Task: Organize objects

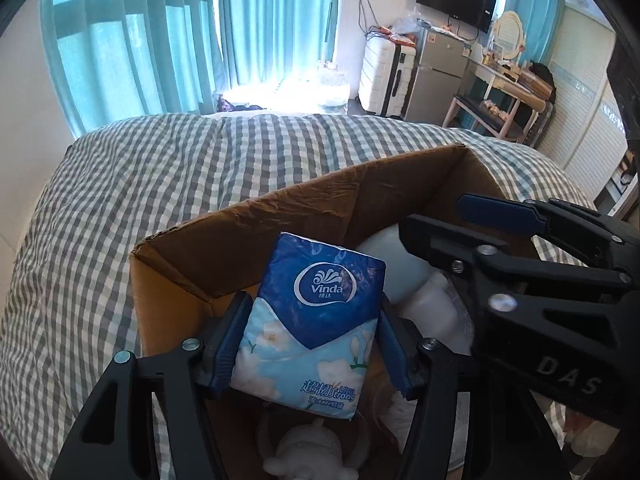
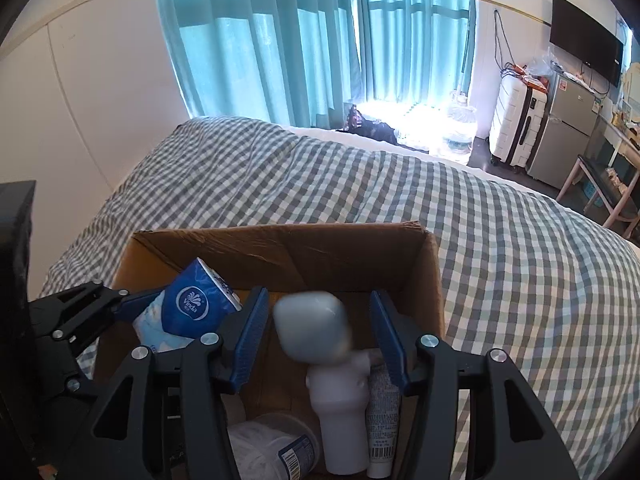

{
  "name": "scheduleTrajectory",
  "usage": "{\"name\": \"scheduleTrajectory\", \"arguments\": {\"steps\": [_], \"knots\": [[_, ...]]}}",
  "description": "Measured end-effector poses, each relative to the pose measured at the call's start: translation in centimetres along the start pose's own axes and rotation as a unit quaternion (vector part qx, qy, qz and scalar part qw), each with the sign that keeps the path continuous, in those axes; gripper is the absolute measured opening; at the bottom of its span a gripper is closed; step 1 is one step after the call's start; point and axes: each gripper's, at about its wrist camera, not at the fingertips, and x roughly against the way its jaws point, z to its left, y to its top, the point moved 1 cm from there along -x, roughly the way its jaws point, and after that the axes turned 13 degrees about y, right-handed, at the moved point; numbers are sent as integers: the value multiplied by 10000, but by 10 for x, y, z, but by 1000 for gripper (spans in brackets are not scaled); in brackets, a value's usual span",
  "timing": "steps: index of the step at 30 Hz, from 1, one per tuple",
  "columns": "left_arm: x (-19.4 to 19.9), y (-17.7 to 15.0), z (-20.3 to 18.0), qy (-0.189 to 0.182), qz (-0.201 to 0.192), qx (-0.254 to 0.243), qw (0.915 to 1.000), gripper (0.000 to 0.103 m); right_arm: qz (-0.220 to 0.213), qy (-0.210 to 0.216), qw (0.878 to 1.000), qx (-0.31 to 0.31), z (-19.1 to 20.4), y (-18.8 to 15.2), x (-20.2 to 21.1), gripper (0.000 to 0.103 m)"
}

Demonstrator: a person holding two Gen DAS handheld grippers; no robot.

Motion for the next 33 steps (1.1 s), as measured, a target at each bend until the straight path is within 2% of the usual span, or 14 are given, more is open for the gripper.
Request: {"name": "scheduleTrajectory", "arguments": {"steps": [2, 4, 7, 9, 17, 22, 29, 33], "knots": [[2, 0, 2, -39, -7, 25, 10000, 68, -34, -61, 10000, 19, 1, 2, 6, 57], [9, 1, 5, -63, -90, 84, 9999, 83, -97, -88, 9999, 5, 2, 4, 13, 63], [23, 6, 12, -53, -329, 204, 9992, 91, -157, -107, 9998, -30, 4, 9, 24, 65], [34, 10, 16, -23, -449, 262, 9986, 94, -192, -147, 9997, -29, 6, 12, 31, 70], [74, 29, 25, 379, -858, 204, 9954, 99, -512, -378, 9979, 73, 22, 29, 77, 76], [107, 37, 34, 458, -1049, 312, 9929, 100, -908, -502, 9946, 97, 37, 40, 118, 89], [173, 45, 43, 569, -1483, 522, 9859, 102, -1506, -737, 9855, 245, 67, 48, 188, 96], [219, 42, 50, 629, -1772, 629, 9802, 102, -1744, -712, 9819, 215, 85, 45, 229, 99]]}}
